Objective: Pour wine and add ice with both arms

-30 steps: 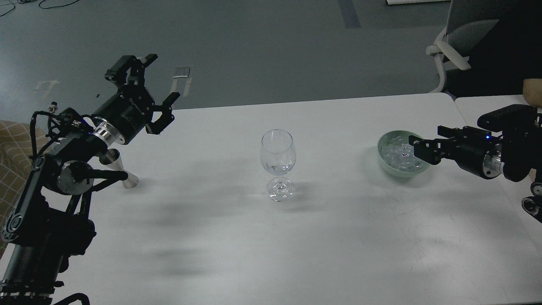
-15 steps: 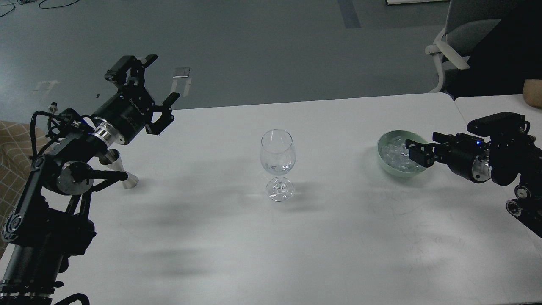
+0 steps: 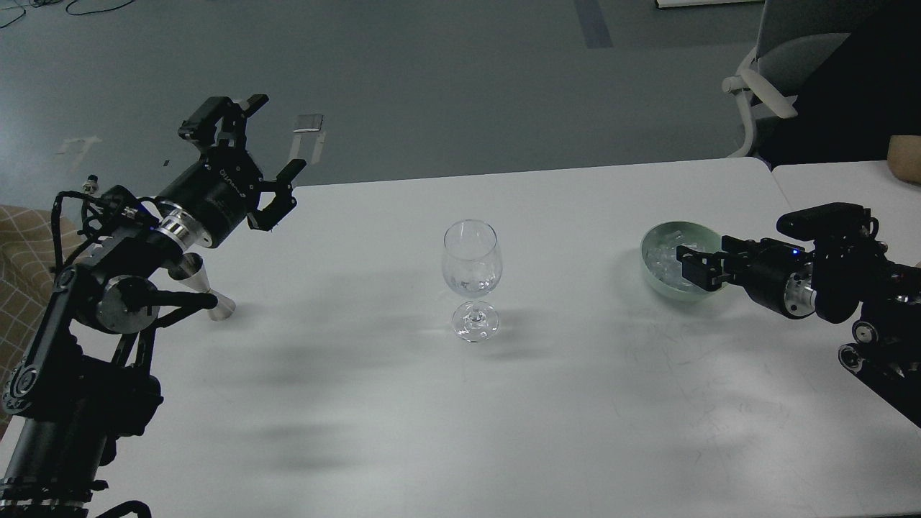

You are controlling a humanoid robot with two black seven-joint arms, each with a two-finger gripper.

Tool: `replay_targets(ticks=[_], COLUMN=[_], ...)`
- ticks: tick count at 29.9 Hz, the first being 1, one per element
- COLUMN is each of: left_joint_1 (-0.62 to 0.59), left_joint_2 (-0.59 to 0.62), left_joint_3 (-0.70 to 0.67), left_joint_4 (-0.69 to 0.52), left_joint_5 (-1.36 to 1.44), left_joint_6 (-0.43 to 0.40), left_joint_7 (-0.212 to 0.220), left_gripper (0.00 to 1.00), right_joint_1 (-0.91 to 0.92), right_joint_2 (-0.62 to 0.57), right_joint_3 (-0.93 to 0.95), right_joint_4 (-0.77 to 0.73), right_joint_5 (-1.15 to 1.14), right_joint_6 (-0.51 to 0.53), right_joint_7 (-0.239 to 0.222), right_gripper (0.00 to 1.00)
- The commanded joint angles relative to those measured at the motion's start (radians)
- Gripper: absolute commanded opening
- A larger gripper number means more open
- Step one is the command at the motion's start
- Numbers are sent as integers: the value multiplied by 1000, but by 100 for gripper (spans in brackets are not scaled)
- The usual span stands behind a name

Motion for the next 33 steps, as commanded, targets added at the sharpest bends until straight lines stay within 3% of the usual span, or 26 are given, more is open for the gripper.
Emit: replay_targets(ticks=[1, 21, 33], left_joint_1=[0, 2, 2], left_joint_2=[0, -2, -2], left_joint_3=[0, 0, 0], left_joint_4=[0, 0, 0], left_joint_5=[-2, -2, -2], left_joint_6=[0, 0, 0], left_joint_7=[0, 0, 0], left_gripper=[98, 98, 98], right_joint_1=[3, 16, 16], right_joint_2=[16, 56, 58], right_joint_3=[0, 1, 1], right_joint_4=[-18, -54, -72], right_joint_5=[0, -2, 0], right_joint_6=[0, 2, 3], right_joint_7=[0, -1, -6], right_gripper=[75, 70, 58])
